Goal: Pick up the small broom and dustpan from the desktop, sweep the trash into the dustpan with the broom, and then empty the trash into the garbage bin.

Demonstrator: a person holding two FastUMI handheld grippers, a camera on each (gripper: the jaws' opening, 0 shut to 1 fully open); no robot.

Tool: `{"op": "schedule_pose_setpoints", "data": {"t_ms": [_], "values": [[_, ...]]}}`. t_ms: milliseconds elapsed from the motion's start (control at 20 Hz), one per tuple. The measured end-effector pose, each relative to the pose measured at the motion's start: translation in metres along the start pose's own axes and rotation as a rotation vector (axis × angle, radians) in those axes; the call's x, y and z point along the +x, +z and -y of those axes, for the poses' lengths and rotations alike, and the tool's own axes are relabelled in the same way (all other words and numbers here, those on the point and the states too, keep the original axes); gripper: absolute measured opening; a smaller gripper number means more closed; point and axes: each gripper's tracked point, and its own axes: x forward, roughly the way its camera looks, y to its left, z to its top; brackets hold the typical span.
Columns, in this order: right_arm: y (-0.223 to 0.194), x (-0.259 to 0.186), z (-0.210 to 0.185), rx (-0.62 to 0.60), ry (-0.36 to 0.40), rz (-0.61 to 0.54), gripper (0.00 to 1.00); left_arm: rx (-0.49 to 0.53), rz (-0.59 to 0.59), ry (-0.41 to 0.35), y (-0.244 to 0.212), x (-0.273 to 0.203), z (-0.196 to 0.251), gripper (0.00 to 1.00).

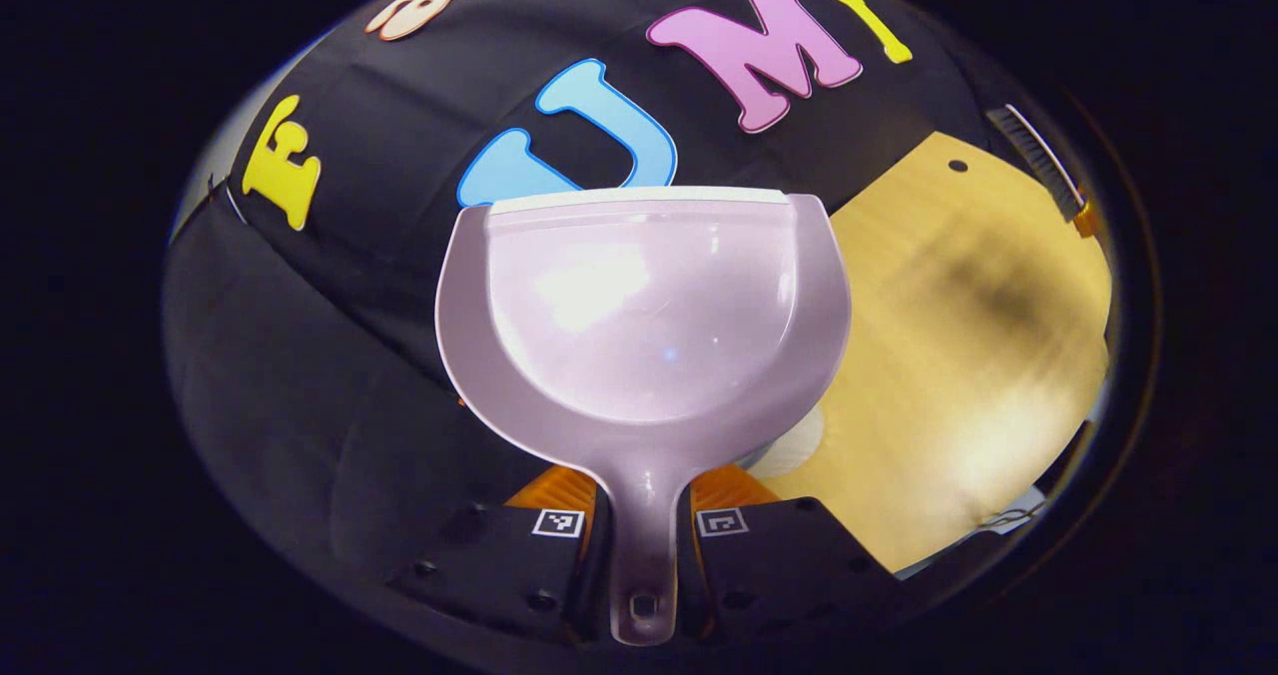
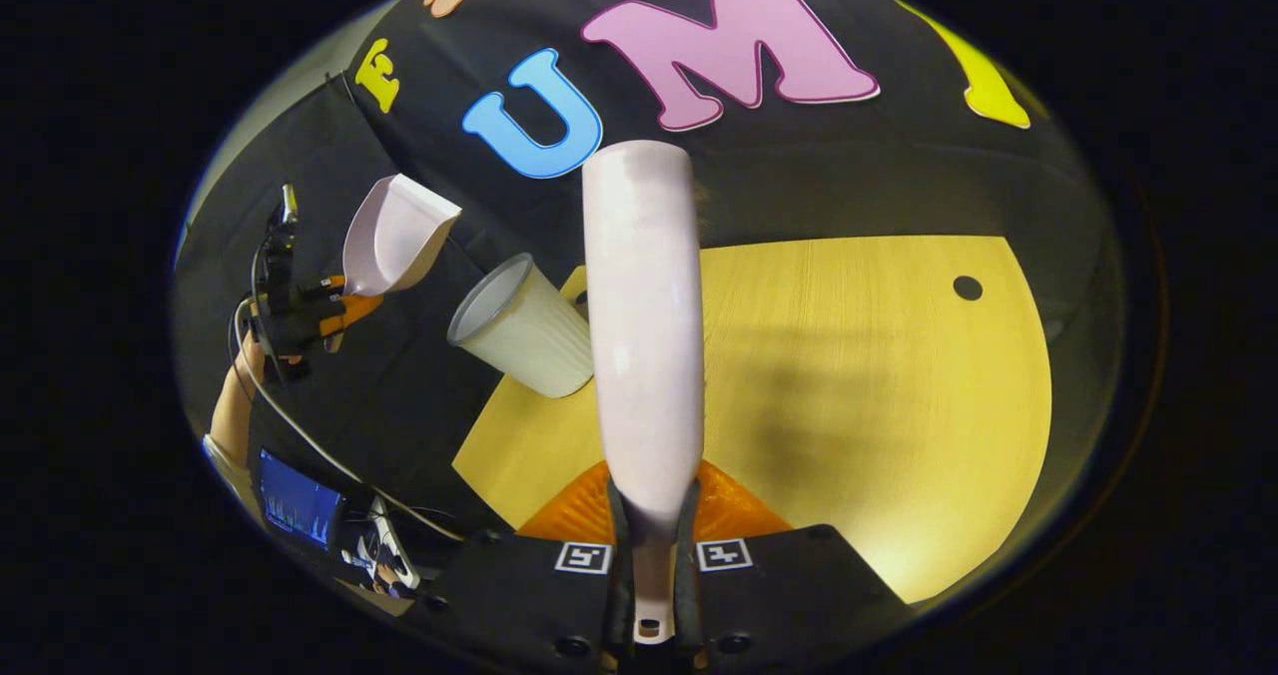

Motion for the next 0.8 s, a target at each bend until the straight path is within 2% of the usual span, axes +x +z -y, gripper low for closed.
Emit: {"op": "schedule_pose_setpoints", "data": {"t_ms": [100, 250, 450, 500, 550, 650, 800], "values": [[-0.001, 0.001, 0.006, -0.042, -0.083, -0.011, 0.16, -0.083, -0.025, -0.082, -0.005, -0.002, 0.042, 0.25], [-0.016, 0.008, 0.010, 0.019, -0.167, -0.081, 0.16, -0.226, -0.102, -0.233, -0.026, -0.009, 0.115, 0.24], [-0.055, 0.027, 0.016, 0.079, -0.269, -0.212, 0.17, -0.300, -0.223, -0.388, -0.047, 0.002, 0.212, 0.25], [-0.066, 0.036, 0.019, 0.092, -0.297, -0.243, 0.07, -0.324, -0.265, -0.426, -0.052, 0.004, 0.235, 0.25], [-0.078, 0.044, 0.019, 0.111, -0.313, -0.272, 0.17, -0.344, -0.311, -0.464, -0.062, 0.009, 0.261, 0.25], [-0.108, 0.059, 0.016, 0.143, -0.336, -0.331, 0.17, -0.356, -0.387, -0.504, -0.087, 0.019, 0.301, 0.25], [-0.154, 0.082, 0.019, 0.160, -0.373, -0.429, 0.17, -0.318, -0.478, -0.501, -0.122, 0.051, 0.327, 0.25]]}}
